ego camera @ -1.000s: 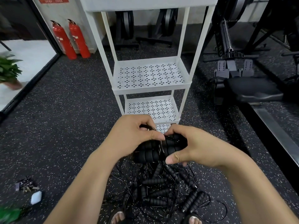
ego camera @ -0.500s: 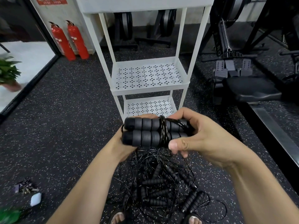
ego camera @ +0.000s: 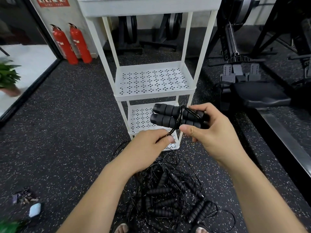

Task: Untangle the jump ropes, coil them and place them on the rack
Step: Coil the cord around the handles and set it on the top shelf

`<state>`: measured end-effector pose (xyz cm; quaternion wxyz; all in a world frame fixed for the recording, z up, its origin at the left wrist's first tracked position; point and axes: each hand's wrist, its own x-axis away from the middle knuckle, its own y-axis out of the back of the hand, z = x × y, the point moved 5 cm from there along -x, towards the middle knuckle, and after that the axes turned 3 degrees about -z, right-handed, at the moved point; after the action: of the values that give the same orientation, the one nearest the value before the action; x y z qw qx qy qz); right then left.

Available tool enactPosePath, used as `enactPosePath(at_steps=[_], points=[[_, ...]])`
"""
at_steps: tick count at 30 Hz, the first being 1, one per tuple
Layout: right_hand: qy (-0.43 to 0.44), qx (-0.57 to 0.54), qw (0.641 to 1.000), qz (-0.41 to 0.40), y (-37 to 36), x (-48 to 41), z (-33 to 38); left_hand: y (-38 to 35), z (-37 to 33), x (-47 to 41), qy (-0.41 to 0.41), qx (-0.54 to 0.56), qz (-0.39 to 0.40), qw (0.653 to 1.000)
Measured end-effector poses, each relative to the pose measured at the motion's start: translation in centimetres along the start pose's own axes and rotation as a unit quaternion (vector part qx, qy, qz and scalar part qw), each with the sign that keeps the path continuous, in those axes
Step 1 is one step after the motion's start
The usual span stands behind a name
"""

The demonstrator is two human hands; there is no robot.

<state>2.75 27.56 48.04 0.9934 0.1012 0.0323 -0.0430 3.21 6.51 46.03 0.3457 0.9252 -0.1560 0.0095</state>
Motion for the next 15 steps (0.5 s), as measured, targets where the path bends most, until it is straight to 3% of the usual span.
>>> enactPosePath(at_steps=[3,8,15], points=[[-0.003,0.097,0.995,0.010,0.7,-0.6,-1.0,0.8,-0.1,0.5,-0.008,-0.012,0.009,1.000],[-0.031,0.147,0.981,0.122,-0.2,-0.3,-1.2,2.5,0.2,0.9,0.000,0.036,-0.029,0.999],[-0.113,0.047,0.949,0.292,-2.2,1.6,-0.9,3.8,0.4,0.9,-0.014,0.136,-0.048,0.989]])
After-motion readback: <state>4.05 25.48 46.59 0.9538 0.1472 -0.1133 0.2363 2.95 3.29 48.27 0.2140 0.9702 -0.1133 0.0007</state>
